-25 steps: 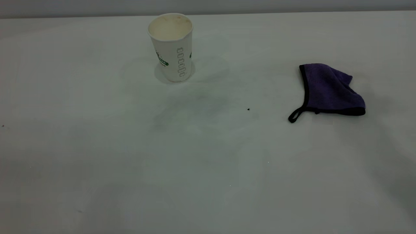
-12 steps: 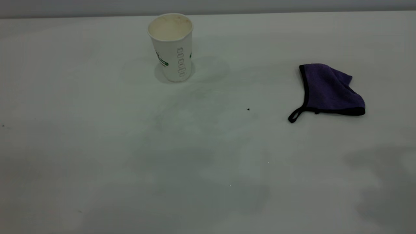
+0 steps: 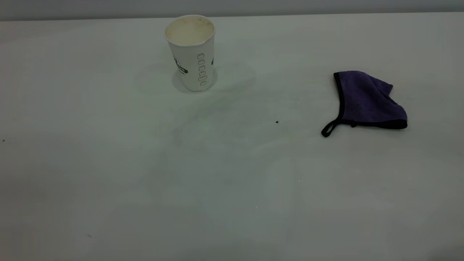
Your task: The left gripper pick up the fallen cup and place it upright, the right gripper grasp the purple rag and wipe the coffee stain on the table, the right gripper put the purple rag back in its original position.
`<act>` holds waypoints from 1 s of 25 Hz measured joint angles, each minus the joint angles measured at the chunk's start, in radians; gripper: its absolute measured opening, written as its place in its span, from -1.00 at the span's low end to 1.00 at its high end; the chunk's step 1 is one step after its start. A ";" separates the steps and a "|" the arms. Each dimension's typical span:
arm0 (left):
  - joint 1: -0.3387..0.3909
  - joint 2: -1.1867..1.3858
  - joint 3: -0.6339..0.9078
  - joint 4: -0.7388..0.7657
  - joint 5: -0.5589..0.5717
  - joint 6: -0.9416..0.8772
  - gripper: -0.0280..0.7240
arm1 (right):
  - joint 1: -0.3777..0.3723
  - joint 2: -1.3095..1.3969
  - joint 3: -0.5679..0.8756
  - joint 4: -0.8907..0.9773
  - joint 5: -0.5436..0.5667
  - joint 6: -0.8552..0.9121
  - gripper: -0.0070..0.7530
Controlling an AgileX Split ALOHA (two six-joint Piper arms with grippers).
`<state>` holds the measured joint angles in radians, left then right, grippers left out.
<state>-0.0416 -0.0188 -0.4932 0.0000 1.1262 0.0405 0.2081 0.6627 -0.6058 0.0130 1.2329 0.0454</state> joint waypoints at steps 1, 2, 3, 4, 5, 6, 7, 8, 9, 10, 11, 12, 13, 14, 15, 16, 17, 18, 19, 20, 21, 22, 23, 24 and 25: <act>0.000 0.000 0.000 0.000 0.000 0.000 0.48 | -0.008 -0.042 0.013 0.001 0.000 0.000 0.85; 0.000 0.000 0.000 0.000 0.000 -0.001 0.48 | -0.020 -0.082 0.022 0.001 0.000 0.000 0.84; 0.000 0.000 0.000 0.000 0.000 -0.001 0.48 | -0.036 -0.121 0.031 0.001 -0.001 0.000 0.83; 0.000 0.000 0.000 0.000 0.000 -0.001 0.48 | -0.054 -0.152 0.037 0.001 -0.003 0.000 0.82; 0.000 0.000 0.000 0.000 0.000 -0.001 0.48 | -0.068 -0.188 0.046 0.001 -0.006 0.000 0.81; 0.000 0.000 0.000 0.000 0.000 -0.001 0.48 | -0.085 -0.222 0.056 0.001 -0.010 0.000 0.80; 0.000 0.000 0.000 0.000 0.000 -0.001 0.48 | -0.100 -0.255 0.066 0.000 -0.018 -0.005 0.79; 0.000 0.000 0.000 0.000 0.000 -0.001 0.48 | -0.116 -0.280 0.079 0.000 -0.031 -0.011 0.78; 0.000 0.000 0.000 0.000 0.000 -0.001 0.48 | -0.128 -0.308 0.093 0.000 -0.046 -0.018 0.77; 0.000 0.000 0.000 0.000 0.000 -0.001 0.48 | -0.142 -0.335 0.106 0.000 -0.061 -0.023 0.76; 0.000 0.000 0.000 0.000 0.000 -0.001 0.48 | -0.156 -0.357 0.116 0.000 -0.075 -0.027 0.75; 0.000 0.000 0.000 0.000 0.000 -0.001 0.48 | -0.166 -0.381 0.127 0.000 -0.088 -0.030 0.74; 0.000 0.000 0.000 0.000 0.000 -0.001 0.48 | -0.177 -0.405 0.134 0.000 -0.092 -0.032 0.73; 0.000 0.000 0.000 0.000 0.000 -0.001 0.48 | -0.186 -0.429 0.138 0.000 -0.093 -0.034 0.73; 0.000 0.000 0.000 0.000 0.000 -0.001 0.48 | -0.194 -0.448 0.138 0.000 -0.093 -0.037 0.72; 0.000 0.000 0.000 0.000 0.000 -0.001 0.48 | -0.199 -0.469 0.138 0.000 -0.094 -0.045 0.71; 0.000 0.000 0.000 0.000 0.000 -0.001 0.48 | -0.200 -0.491 0.138 0.000 -0.094 -0.045 0.71; 0.000 0.000 0.000 0.000 0.000 -0.001 0.48 | -0.202 -0.509 0.138 0.000 -0.094 -0.045 0.70; 0.000 0.000 0.000 0.000 0.000 -0.001 0.48 | -0.202 -0.528 0.138 -0.001 -0.094 -0.045 0.70; 0.000 0.000 0.000 0.000 0.000 -0.001 0.48 | -0.202 -0.545 0.138 -0.001 -0.094 -0.045 0.69; 0.000 0.000 0.000 0.000 0.000 -0.001 0.48 | -0.202 -0.561 0.138 -0.001 -0.094 -0.045 0.69; 0.000 0.000 0.000 0.000 0.000 -0.001 0.48 | -0.202 -0.572 0.138 -0.001 -0.094 -0.045 0.68; 0.000 0.000 0.000 0.000 0.000 -0.001 0.48 | -0.202 -0.584 0.138 -0.002 -0.094 -0.045 0.68; 0.000 0.000 0.000 0.000 0.000 -0.001 0.48 | -0.202 -0.596 0.138 -0.002 -0.094 -0.045 0.67; 0.000 0.000 0.000 0.000 0.000 -0.001 0.48 | -0.202 -0.607 0.138 -0.002 -0.093 -0.045 0.67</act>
<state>-0.0416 -0.0188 -0.4932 0.0000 1.1262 0.0395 0.0062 0.0562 -0.4678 0.0112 1.1395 0.0000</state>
